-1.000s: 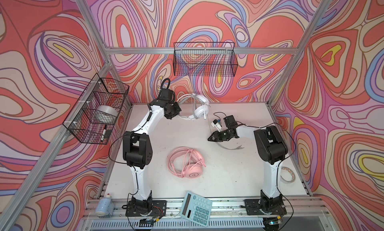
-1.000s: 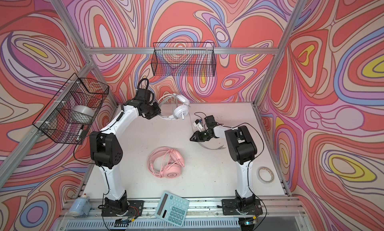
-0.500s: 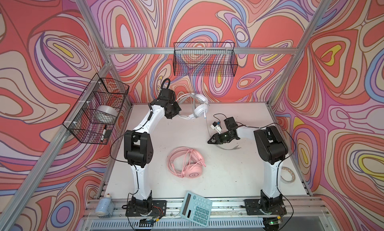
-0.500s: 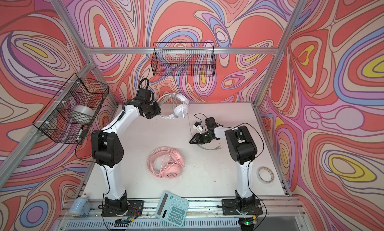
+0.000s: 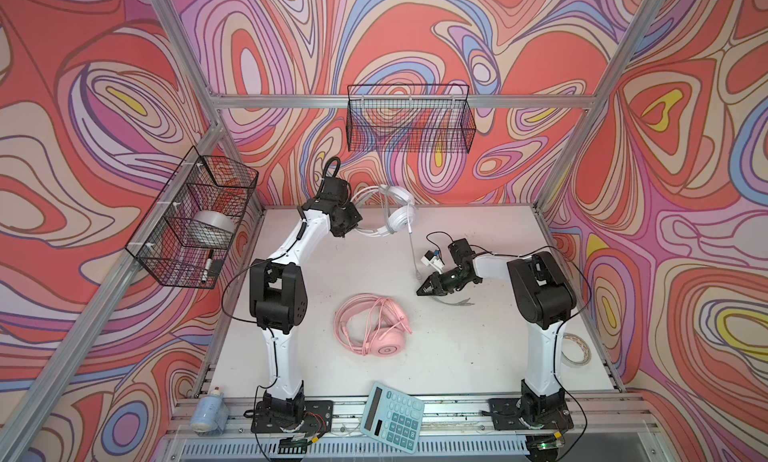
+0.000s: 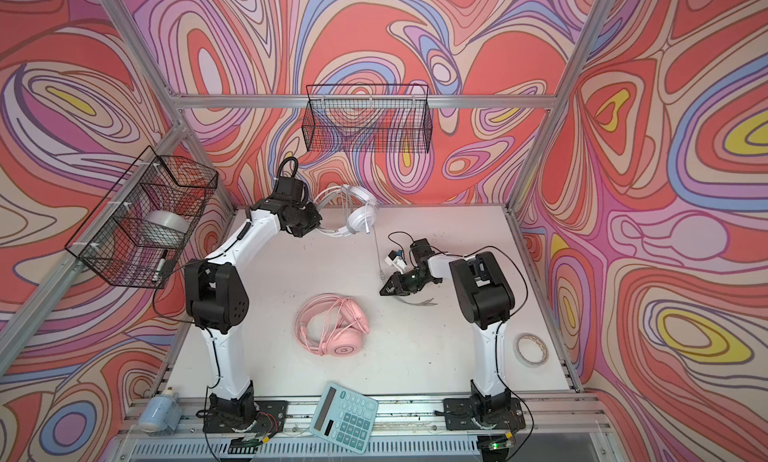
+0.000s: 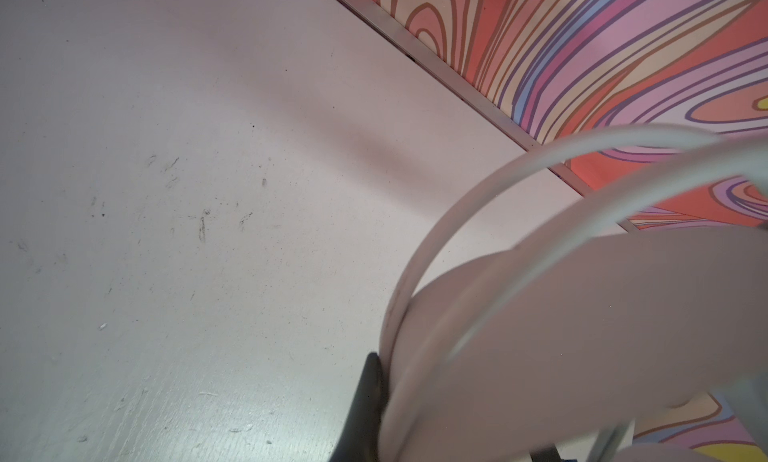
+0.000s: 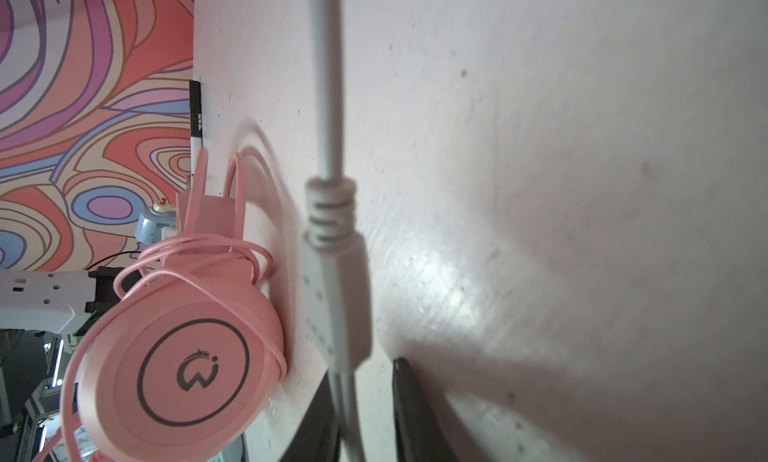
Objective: Wrap the headphones
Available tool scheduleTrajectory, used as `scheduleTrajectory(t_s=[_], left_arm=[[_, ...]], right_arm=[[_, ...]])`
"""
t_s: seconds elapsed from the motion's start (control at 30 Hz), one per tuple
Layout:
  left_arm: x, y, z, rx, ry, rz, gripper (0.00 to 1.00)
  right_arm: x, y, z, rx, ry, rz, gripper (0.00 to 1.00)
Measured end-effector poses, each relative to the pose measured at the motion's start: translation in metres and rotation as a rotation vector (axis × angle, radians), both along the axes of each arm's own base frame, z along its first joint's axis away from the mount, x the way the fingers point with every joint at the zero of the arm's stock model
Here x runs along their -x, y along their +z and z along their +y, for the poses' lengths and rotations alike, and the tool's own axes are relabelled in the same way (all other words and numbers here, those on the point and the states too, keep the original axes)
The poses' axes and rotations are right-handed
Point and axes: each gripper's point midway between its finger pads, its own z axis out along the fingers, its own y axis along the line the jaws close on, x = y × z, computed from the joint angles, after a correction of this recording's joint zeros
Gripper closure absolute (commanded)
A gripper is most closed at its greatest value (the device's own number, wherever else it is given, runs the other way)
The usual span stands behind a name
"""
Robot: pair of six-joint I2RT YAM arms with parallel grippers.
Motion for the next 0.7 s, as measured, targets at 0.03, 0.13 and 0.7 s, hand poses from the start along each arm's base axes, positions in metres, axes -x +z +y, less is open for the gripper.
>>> scheduleTrajectory(t_s=[0.03,0.13,0.7], left_arm=[[0.0,-0.001,0.0,-0.001,0.002,0.001,1.0],[-0.002,-0.002,0.001,-0.005,0.007,0.001,1.0],[0.003,-0.016,0.017,-0.077,0.087,0.065,1.0]], right_arm=[[0.002,-0.001,-0.001,0.004,0.001,0.008,0.87],[0.009,-0.004,-0.003,0.015,0.007,0.024,0.91],[0.045,0.031,0.013,0.184,0.157,-0.135,1.0]])
